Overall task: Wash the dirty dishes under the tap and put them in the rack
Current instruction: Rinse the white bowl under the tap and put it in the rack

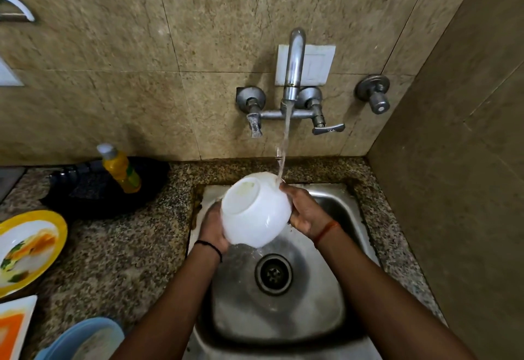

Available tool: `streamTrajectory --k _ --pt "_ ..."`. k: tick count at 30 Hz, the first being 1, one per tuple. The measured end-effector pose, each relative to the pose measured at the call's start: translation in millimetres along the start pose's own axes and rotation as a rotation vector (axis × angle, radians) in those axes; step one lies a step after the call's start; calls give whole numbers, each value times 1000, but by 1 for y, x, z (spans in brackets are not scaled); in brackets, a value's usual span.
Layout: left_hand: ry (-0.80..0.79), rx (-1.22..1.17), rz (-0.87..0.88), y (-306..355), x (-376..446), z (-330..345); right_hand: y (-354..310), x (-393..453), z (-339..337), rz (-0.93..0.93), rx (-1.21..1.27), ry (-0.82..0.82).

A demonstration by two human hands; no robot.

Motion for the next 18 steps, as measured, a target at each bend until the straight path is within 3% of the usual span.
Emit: streamTrajectory --k 4,6,11,13,18 --pt "203 369 181 -2 1 -1 -5 -10 -5 -50 -91 -38" --pt "186 586 205 -1 -5 18 -4 -14 -6 -80 -228 -52" --pt "14 498 -70 -14 -25 70 -3 -27 5 -354 -877 -32" --pt "-67 473 -92 -13 -29 77 -1 -33 3 -416 -1013 -21" --pt "-76 434 -103 -18 -28 79 -1 -52 -8 -584 -1474 89"
Point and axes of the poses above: each hand's wrist, its own x-axis towards the middle knuckle, its own z-axis out of the palm, y = z × x, the point moved 6 cm from there along x, towards the middle knuckle, and after that the axes turned 6 degrees about -x, right-handed, at the moved point
